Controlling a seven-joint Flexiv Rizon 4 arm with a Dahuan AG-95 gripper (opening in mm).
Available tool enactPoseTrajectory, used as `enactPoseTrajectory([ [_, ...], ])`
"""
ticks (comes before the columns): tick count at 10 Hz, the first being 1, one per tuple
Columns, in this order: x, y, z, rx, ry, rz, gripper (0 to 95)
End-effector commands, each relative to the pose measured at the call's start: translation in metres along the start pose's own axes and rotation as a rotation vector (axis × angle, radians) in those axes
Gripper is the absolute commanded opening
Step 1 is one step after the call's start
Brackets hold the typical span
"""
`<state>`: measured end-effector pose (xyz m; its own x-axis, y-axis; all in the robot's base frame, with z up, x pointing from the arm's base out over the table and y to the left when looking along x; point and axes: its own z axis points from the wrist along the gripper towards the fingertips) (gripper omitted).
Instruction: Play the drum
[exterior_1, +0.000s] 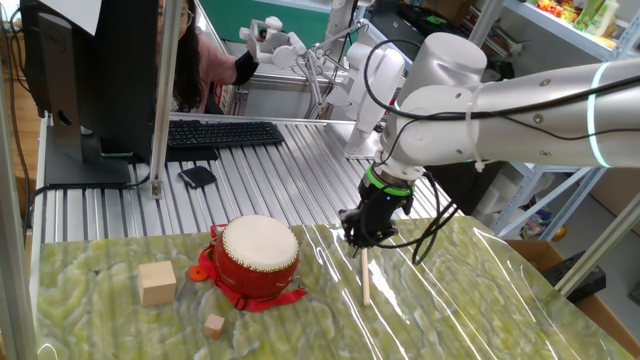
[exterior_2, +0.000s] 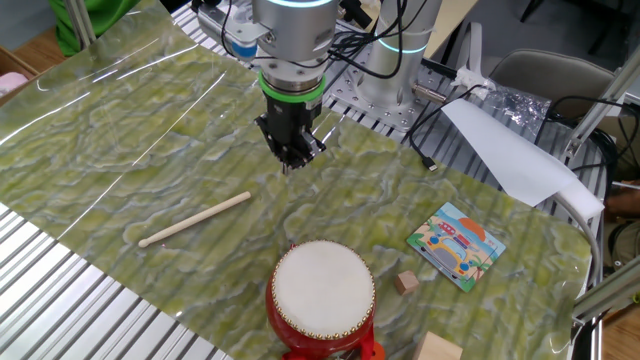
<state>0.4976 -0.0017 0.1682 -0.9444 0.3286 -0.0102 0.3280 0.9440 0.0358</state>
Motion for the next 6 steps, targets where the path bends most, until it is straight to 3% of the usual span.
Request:
enactPoseTrajectory([
  [1, -0.005, -0.008, 0.005, 0.002, -0.033, 0.103, 0.0],
  [4, -0.014, -0.025, 0.012, 0.012, -0.061, 0.079, 0.0],
  [6, -0.015, -0.026, 0.011, 0.038, -0.069, 0.038, 0.0],
])
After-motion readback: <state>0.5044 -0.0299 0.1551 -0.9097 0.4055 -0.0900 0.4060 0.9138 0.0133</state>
